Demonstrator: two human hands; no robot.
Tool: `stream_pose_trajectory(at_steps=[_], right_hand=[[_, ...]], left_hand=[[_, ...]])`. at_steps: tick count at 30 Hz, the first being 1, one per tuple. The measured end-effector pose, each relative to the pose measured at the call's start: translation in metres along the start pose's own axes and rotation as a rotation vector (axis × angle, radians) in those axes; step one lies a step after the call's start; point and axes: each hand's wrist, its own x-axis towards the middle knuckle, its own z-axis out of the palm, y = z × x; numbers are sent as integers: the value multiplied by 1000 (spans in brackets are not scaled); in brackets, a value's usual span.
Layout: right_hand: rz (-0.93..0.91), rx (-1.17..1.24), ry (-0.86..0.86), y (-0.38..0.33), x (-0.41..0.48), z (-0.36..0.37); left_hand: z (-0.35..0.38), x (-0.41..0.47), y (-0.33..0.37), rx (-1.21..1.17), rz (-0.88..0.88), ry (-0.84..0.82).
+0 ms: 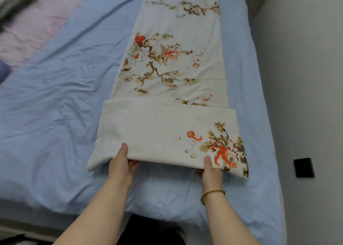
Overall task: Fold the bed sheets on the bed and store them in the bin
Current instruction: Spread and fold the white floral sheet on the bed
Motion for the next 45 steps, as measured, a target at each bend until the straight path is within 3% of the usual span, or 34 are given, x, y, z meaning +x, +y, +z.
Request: stream_pose_trajectory(at_steps=[9,14,19,26,33,37,45], right_hand=[[-279,-212,-72,-18,-77,-52],[-305,-361,-76,26,-107,-85],[-310,-640,-46,85,-145,-110],[-318,-905,-45,112,-189,-129],[-535,-908,74,67,-179,-108],[-611,-1077,119,26,-144,-83],[-636,-1122,95,-61,-53,-21]], left_hand=[[-51,-60,7,158,278,13],[-101,-106,-7,253,319,35],[-164,-147,-12,487,368,49],[-218,-167,-14,794,356,107],[-181,-154,22,965,504,92],[-138,-126,43,1065,571,141],[-31,-60,80,1126,649,195]])
